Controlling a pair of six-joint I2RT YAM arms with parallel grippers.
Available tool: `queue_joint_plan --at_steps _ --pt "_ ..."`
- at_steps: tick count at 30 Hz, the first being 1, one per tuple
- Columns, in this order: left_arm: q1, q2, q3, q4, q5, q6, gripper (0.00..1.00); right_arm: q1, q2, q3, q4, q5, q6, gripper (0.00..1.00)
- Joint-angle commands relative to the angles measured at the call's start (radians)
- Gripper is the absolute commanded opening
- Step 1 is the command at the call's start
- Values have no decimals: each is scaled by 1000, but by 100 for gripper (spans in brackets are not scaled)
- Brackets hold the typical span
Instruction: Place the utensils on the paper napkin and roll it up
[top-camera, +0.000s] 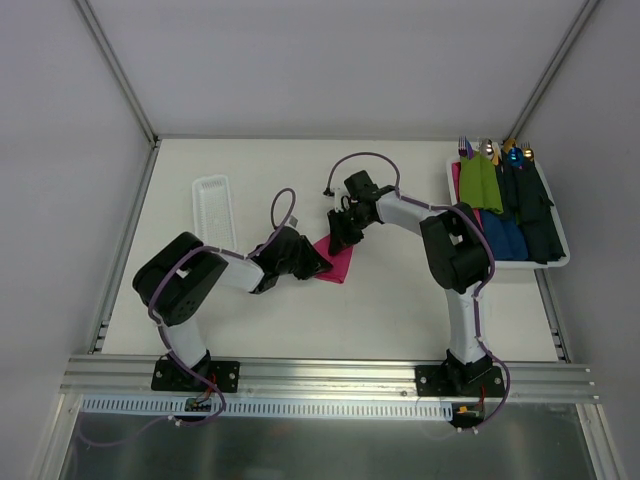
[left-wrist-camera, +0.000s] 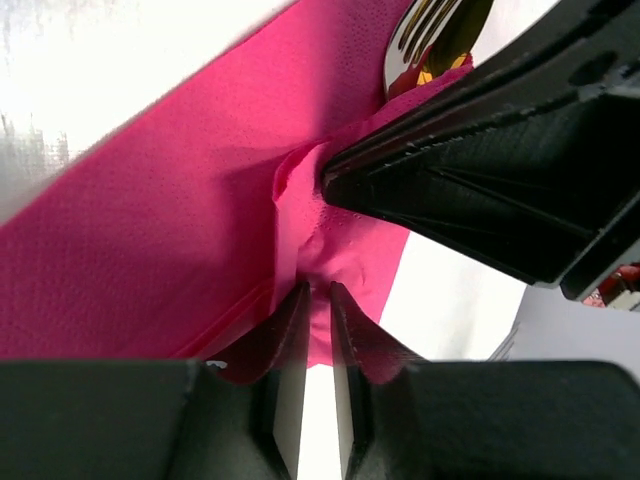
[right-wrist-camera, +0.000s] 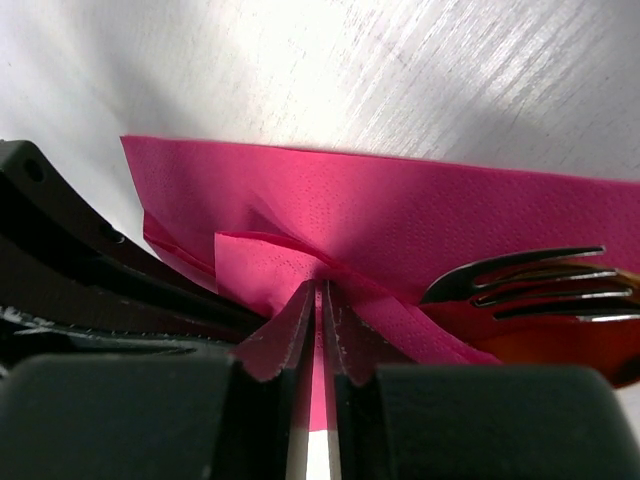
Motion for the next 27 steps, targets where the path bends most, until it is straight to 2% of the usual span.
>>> queue_joint_plan --at_steps 1,5,11,12,16,20,23,24,27 --pt "5 27 6 -9 -29 -57 13 3 34 6 -50 42 -2 10" --pt "10 9 -18 -138 -52 -74 6 -9 -7 7 -53 19 -7 12" --pt "21 -56 -53 -300 -6 14 0 -64 -93 58 -90 -34 -50 37" --pt "28 -72 -57 -319 3 31 0 -69 -119 59 -95 -37 -59 46" --pt "41 -108 -57 -400 54 126 0 -81 -181 47 -125 -61 -145 53" --pt "50 -119 -38 -452 100 218 0 -81 -207 26 -190 -139 -198 50" --pt "56 -94 -11 -477 140 267 0 -78 -216 9 -199 -190 -203 34" --pt "56 -83 -6 -479 147 273 0 -72 -218 0 -201 -195 -194 24" --pt "58 -73 0 -483 157 290 0 -45 -215 -7 -204 -190 -180 16"
